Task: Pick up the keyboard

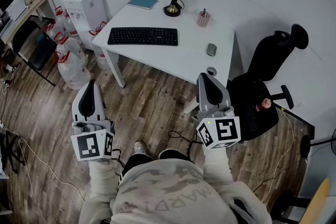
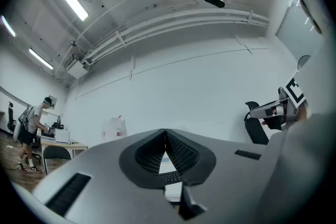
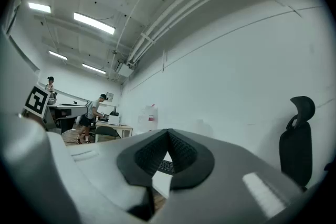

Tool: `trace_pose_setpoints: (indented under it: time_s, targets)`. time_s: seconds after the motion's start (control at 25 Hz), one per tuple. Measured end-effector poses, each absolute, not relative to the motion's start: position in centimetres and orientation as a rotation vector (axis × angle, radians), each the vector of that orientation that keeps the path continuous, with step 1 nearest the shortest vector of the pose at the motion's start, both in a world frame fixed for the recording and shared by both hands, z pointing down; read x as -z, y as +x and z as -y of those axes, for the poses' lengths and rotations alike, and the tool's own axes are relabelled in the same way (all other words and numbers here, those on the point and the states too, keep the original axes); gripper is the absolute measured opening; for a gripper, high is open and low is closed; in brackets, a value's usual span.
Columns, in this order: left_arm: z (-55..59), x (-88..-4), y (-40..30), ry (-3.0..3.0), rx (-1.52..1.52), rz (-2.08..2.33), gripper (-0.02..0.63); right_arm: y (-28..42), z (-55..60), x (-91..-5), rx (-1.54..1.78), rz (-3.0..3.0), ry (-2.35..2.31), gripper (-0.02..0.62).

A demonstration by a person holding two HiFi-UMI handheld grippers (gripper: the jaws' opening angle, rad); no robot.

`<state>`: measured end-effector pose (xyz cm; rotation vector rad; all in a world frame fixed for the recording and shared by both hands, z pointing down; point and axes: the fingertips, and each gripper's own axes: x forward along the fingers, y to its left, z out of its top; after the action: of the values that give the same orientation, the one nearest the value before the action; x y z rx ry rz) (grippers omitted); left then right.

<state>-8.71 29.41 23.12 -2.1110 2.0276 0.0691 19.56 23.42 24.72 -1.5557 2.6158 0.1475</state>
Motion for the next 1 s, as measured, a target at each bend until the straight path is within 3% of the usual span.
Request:
trace_pose_setpoints:
  time_s: [1.0]
  targets:
    - [-24.0, -23.3, -15.3, -2.157, -0.053, -1.976, 0.006, 12.7, -19.5, -25.1, -0.178, -2.573, -1.59, 0.011]
